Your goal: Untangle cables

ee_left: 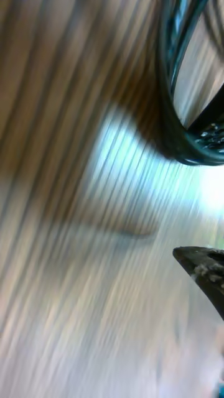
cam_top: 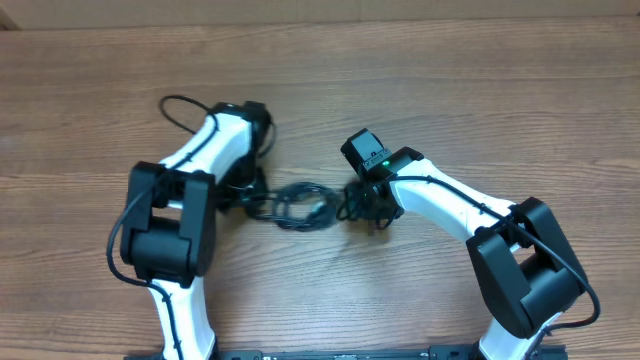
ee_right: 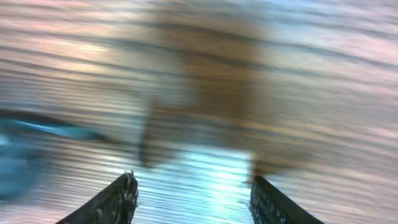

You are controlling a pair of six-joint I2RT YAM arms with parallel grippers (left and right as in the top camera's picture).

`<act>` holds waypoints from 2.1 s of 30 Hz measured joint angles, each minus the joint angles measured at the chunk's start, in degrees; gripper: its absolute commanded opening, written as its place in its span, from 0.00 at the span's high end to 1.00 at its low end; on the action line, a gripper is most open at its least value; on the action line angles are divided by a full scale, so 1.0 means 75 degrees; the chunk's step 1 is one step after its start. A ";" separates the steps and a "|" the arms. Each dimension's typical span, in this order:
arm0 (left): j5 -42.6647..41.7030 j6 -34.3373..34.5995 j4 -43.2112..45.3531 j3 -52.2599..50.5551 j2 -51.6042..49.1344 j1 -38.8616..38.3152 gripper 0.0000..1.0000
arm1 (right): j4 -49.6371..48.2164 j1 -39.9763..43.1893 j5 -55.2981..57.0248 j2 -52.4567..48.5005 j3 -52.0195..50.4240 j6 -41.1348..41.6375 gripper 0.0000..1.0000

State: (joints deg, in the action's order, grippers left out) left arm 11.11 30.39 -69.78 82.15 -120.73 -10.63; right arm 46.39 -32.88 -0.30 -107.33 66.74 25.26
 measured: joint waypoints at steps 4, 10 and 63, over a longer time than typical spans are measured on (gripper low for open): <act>0.0592 0.0125 -0.0233 0.0408 -0.0245 0.0656 0.49 | 0.0050 0.0119 0.0306 0.0000 -0.0003 0.0003 0.43; -0.0122 -0.0632 0.0114 0.1084 -0.0344 0.0650 0.54 | 0.0055 0.0131 0.0466 -0.0003 -0.0003 0.0000 0.42; -0.1944 -0.0431 0.0399 0.0877 -0.0382 0.1609 0.44 | 0.0099 0.0816 0.0213 -0.0003 -0.0003 0.0548 0.32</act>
State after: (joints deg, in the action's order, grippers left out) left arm -3.46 27.16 -66.78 88.73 -123.59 1.43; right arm 47.13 -26.76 1.30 -107.35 66.72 29.36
